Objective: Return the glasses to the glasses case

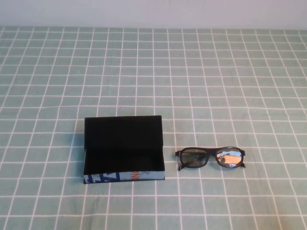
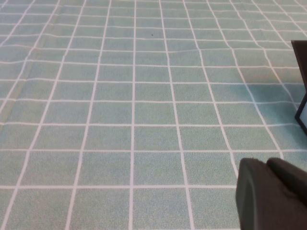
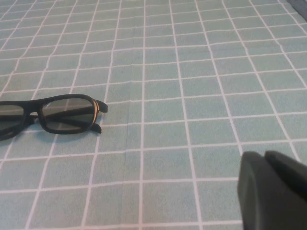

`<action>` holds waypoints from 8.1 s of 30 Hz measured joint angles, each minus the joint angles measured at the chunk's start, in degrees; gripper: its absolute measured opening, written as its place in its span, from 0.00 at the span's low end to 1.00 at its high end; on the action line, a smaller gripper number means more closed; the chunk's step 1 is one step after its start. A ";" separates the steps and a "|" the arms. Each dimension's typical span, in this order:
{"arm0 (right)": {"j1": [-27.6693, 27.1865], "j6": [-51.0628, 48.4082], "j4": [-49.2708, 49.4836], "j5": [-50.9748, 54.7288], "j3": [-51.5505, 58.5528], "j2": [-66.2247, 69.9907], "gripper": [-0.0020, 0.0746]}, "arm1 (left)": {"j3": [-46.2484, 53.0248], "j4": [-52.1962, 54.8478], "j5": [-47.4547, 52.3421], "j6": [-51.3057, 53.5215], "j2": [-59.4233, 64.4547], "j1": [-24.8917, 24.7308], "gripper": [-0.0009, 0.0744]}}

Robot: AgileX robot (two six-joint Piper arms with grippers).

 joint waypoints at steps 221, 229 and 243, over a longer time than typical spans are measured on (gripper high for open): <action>37.07 -61.52 20.25 48.76 -115.00 126.11 0.17 | -35.73 -5.60 12.59 -3.73 42.28 -3.44 0.01; 36.82 -59.60 20.16 48.76 -121.33 126.14 0.14 | -35.73 -10.79 12.84 15.01 42.42 -3.44 0.01; 26.38 -38.32 21.67 49.27 -130.81 126.35 0.01 | -31.88 -43.11 10.01 50.65 58.48 -12.10 0.01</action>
